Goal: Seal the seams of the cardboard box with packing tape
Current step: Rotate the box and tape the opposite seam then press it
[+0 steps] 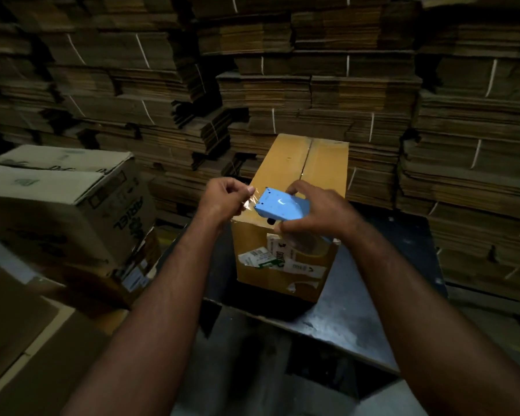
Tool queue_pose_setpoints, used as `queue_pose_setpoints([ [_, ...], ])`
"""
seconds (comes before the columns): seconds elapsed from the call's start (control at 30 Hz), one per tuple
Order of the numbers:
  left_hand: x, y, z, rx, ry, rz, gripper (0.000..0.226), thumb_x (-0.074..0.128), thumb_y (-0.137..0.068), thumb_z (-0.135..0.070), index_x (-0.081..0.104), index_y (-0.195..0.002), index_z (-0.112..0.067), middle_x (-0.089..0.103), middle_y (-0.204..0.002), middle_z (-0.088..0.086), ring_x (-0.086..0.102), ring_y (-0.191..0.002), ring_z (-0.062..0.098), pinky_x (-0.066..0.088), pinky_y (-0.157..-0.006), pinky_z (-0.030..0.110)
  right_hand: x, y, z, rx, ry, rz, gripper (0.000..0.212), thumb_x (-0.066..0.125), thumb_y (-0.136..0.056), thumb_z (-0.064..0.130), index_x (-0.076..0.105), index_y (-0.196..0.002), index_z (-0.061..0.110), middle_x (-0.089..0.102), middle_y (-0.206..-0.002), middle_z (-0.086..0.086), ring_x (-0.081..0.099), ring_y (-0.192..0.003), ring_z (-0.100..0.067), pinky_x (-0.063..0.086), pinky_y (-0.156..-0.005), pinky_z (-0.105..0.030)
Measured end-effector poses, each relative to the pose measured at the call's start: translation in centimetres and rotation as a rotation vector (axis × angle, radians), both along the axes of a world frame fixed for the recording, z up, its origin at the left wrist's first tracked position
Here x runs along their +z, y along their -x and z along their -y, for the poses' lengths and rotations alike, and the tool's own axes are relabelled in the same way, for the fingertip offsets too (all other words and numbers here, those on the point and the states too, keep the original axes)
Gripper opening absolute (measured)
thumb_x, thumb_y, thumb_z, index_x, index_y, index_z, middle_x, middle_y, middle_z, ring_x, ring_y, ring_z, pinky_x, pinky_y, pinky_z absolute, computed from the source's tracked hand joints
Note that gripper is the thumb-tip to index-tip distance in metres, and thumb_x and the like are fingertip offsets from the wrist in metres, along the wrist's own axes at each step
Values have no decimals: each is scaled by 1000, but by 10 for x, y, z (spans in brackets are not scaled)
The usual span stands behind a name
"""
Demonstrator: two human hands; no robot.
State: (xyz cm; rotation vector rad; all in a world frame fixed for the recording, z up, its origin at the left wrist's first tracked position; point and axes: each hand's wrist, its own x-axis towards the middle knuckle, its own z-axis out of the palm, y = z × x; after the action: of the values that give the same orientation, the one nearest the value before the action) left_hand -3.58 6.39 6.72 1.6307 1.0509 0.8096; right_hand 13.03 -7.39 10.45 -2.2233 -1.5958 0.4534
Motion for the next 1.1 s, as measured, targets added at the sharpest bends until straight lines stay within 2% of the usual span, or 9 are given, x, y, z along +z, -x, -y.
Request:
queue_pose_setpoints([
  [0.13,6,4,-14,97,28,2,25,73,-90,-18,67,-66,-14,70,-68,5,64,-64,16,53,-63,31,18,-1,-17,9,7,189,84,78,-62,69,46,-135,44,53,-133,1,45,-117,-22,46,-91,-43],
  [0.27,2,-5,-9,91,130,5,28,73,-89,-13,65,-63,-11,66,-66,9,59,-56,16,51,-58,26,25,-4,-21,54,56,365,86,72,-64,74,44,-139,42,55,-133,7,46,-118,-20,40,-86,-43],
  [0.4,-5,40,-43,400,166,-145,13,72,-91,-20,70,-85,-9,72,-89,12,65,-72,21,59,-76,37,15,-38,5,46,224,561,76,74,-64,70,52,-129,37,61,-117,5,54,-103,-15,43,-83,-36],
  [0.47,-6,70,-56,435,187,-135,11,71,-91,-20,70,-88,-10,73,-96,15,66,-73,20,60,-77,39,10,-57,20,-22,256,565,78,73,-63,73,53,-131,41,61,-117,7,55,-105,-15,42,-79,-33],
  [0.6,-1,36,-25,139,151,-58,9,66,-94,-20,69,-95,-12,70,-90,7,65,-76,14,55,-62,24,11,-49,8,-30,142,382,83,74,-64,73,48,-137,43,57,-130,7,49,-116,-19,34,-80,-35],
  [0.7,-2,4,-8,-3,266,38,22,63,-97,-31,69,-105,-11,71,-100,8,71,-85,20,61,-72,36,14,-32,-6,-31,8,245,82,76,-62,72,52,-134,43,59,-129,8,51,-113,-18,43,-85,-37],
  [0.8,-8,3,-10,27,406,184,28,58,-98,-40,69,-108,-16,70,-108,7,71,-97,24,61,-74,37,7,-30,-8,-57,-170,-99,67,82,-65,58,59,-125,41,60,-121,7,55,-103,-13,53,-81,-36],
  [0.93,-14,17,-14,65,336,287,14,63,-95,-12,71,-105,-11,69,-109,10,67,-101,23,60,-80,33,-5,-26,-4,-38,-257,-539,56,86,-69,40,63,-120,38,63,-112,-1,66,-84,-17,55,-62,-24],
  [1.1,-10,26,-11,-11,183,297,23,65,-90,3,70,-110,-6,71,-100,15,70,-84,18,58,-71,25,-13,-18,-6,-39,-278,-630,55,85,-67,42,64,-117,39,68,-107,-7,66,-81,-20,57,-67,-32],
])
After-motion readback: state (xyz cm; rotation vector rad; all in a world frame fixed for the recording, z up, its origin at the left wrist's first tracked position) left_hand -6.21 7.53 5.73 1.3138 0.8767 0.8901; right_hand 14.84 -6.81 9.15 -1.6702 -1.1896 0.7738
